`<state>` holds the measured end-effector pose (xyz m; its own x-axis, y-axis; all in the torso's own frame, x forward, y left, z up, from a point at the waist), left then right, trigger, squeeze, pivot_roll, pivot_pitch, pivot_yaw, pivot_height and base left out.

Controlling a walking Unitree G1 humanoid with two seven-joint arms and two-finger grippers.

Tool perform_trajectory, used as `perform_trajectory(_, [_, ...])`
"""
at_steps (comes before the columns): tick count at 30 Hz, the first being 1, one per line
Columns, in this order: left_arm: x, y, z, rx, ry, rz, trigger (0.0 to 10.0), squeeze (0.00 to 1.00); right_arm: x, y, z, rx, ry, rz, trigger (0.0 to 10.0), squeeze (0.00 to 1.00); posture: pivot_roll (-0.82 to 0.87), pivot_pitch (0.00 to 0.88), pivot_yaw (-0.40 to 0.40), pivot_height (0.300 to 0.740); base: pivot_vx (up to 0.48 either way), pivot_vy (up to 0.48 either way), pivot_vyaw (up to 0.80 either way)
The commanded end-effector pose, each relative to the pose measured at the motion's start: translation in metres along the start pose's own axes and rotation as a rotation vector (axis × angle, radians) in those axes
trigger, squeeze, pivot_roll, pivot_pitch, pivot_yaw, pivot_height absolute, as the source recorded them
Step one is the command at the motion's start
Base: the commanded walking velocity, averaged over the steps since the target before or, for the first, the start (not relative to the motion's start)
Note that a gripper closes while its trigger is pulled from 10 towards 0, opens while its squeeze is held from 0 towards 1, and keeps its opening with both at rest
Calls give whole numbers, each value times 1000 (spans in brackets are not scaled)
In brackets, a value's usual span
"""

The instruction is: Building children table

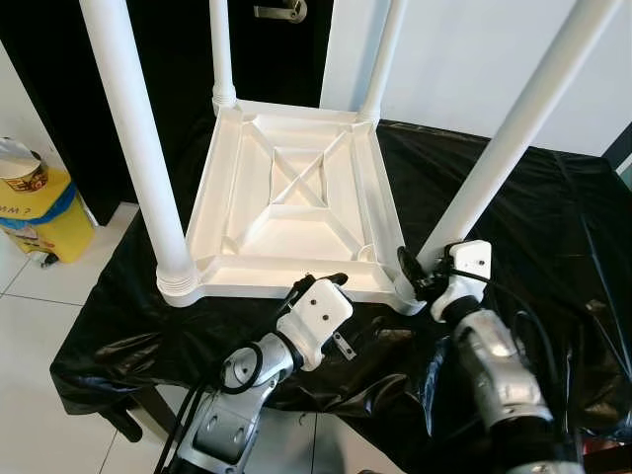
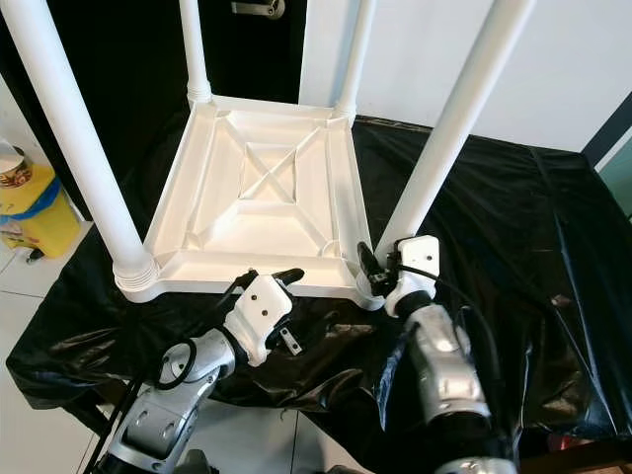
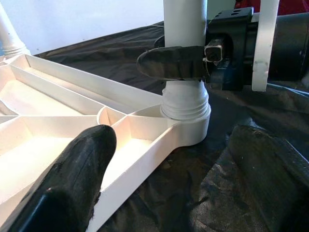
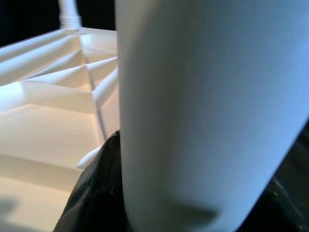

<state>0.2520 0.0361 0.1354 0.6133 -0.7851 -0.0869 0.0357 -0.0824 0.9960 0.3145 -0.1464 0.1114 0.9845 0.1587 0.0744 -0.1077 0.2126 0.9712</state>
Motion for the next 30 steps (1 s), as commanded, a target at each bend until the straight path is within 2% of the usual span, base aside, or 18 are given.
perform_trajectory(1, [2, 4, -2, 9, 52, 20, 10000, 0, -9, -23, -3, -21, -8, -119, 10000, 0, 217, 59, -168, 740, 0, 0, 0])
perform_trajectory(5, [6, 10, -6, 21, 53, 28, 10000, 0, -10, -15, -11, -38, -67, -110, 10000, 0, 220, 81, -178, 740, 0, 0, 0])
perform_trajectory(7, [7, 13, -10, 24, 56, 34, 10000, 0, -8, -9, -11, -49, -86, -96, 10000, 0, 213, 106, -169, 740, 0, 0, 0])
perform_trajectory(13, [11, 18, -12, 64, 28, 29, 10000, 0, -5, -3, -7, -43, -162, -91, 10000, 0, 217, 99, -162, 740, 0, 0, 0])
perform_trajectory(25, [15, 18, -9, 76, -14, 40, 10000, 0, 3, 3, -3, -52, -196, -88, 10000, 0, 208, 90, -180, 740, 0, 0, 0])
perform_trajectory(26, [16, 20, -12, 59, 12, 55, 10000, 0, 4, 4, -3, -51, -200, -88, 10000, 98, 202, 98, -173, 740, 0, 0, 0])
perform_trajectory(27, [17, 23, -15, 43, 32, 68, 10000, 0, 5, 5, -3, -49, -206, -88, 10000, 490, 202, 96, -172, 740, 0, 0, 0])
perform_trajectory(28, [17, 23, -15, 43, 32, 68, 10000, 0, 5, 5, -3, -49, -206, -88, 10000, 490, 202, 96, -172, 740, 0, 0, 0])
perform_trajectory(29, [19, 25, -17, 36, 46, 80, 10000, 0, 4, 5, -4, -35, -208, -89, 10000, 1000, 199, 99, -168, 740, 0, 0, 0])
perform_trajectory(30, [21, 28, -16, 31, 50, 88, 10000, 0, 3, 7, -5, -28, -211, -81, 10000, 1000, 195, 100, -160, 740, 0, 0, 0])
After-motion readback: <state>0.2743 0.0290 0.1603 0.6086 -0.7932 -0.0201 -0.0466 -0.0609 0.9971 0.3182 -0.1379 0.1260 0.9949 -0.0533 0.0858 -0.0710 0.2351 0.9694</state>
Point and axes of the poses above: a point about 5 cm out from each wrist's last joint towards the gripper, its own x axis pointing out of the wrist towards the gripper, its own y axis along the axis of the wrist's last joint, z = x × y, the point moved 2 cm from there along x, pointing out of the wrist towards the gripper, and after that the axes turned 15 degrees about -x, right-handed, at the moved point
